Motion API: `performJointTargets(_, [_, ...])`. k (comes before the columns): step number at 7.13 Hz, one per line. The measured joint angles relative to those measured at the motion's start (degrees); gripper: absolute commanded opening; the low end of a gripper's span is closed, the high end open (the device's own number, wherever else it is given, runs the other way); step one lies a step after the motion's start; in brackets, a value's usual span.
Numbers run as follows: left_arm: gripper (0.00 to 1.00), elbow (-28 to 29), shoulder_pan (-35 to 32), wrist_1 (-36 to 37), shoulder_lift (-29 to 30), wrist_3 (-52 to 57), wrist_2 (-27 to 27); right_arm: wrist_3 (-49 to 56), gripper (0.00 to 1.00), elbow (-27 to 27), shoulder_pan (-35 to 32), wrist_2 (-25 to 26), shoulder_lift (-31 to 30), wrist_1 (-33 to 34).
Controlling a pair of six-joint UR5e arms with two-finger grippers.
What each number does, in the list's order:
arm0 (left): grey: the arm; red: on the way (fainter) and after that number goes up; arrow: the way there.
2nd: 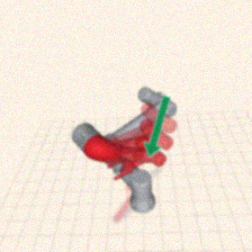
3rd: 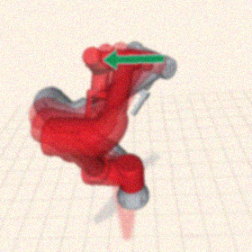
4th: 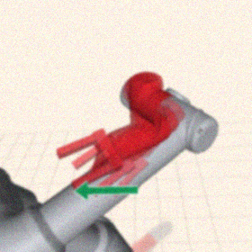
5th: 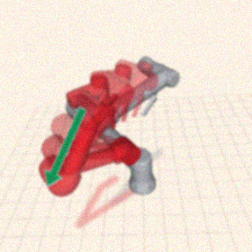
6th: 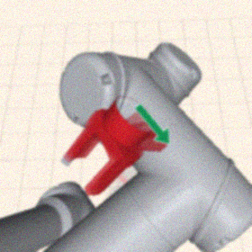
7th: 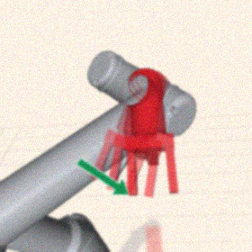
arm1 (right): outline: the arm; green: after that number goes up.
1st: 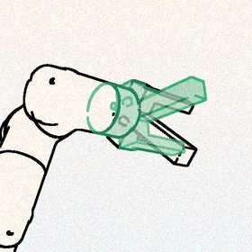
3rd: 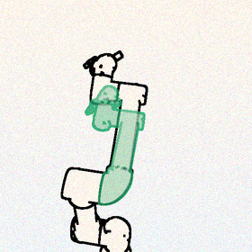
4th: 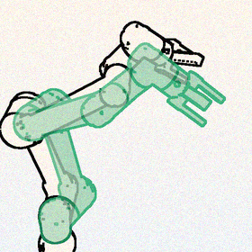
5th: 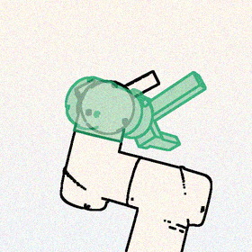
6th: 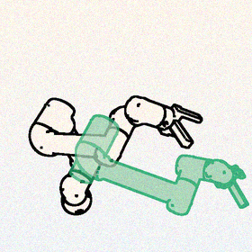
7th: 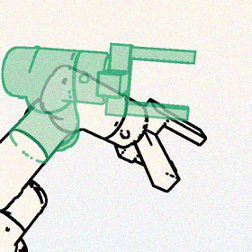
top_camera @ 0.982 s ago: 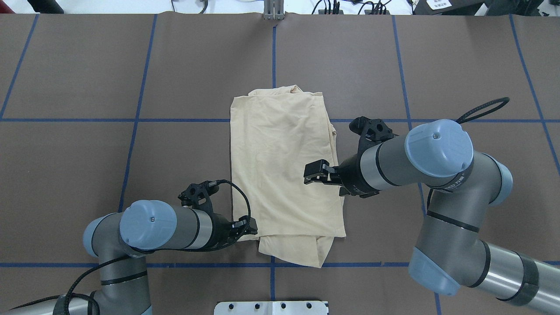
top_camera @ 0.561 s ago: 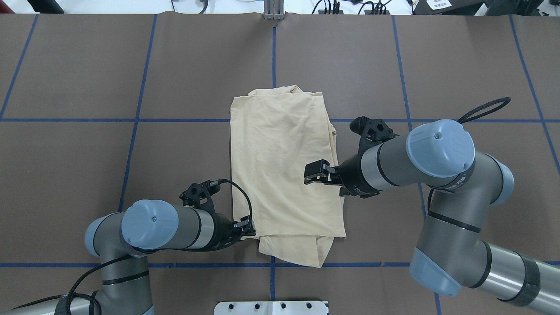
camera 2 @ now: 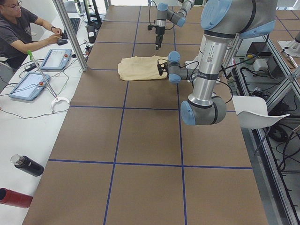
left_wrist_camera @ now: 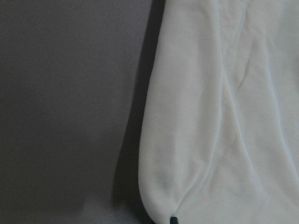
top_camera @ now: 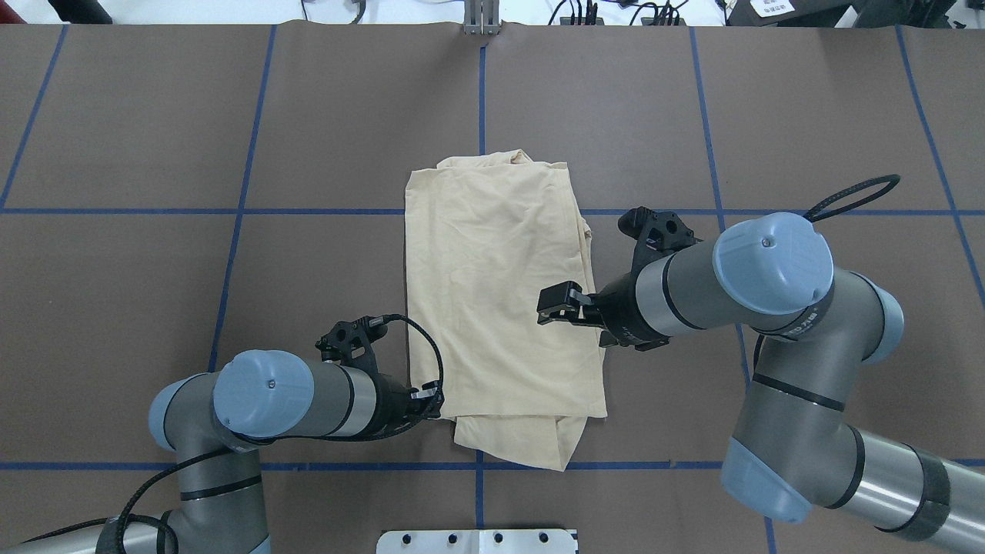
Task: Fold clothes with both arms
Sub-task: 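Move the right gripper to the other hem corner nearest the robot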
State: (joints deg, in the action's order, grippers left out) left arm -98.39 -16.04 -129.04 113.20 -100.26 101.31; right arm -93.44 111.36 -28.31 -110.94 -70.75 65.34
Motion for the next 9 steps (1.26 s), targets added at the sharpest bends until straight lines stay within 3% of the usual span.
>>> performJointTargets(2, [0.00,-0.3,-0.1,0.0,0.1,0.1,0.0,-8.7,1.00,-0.1,3.7,4.1,0.9,3.0])
performJointTargets(4, [0.00,-0.5,-0.3,0.0,0.1,0.1,0.0,-12.9,1.00,-0.2,7.7,7.9,2.8,10.8])
performJointTargets(6, [0.00,-0.6,-0.4,0.0,0.1,0.1,0.0,-13.9,1.00,-0.4,10.2,9.1,3.2,15.6])
performJointTargets(9, [0.00,-0.8,-0.5,0.0,0.2,0.2,0.0,-14.1,1.00,-1.2,12.3,9.4,2.8,17.9])
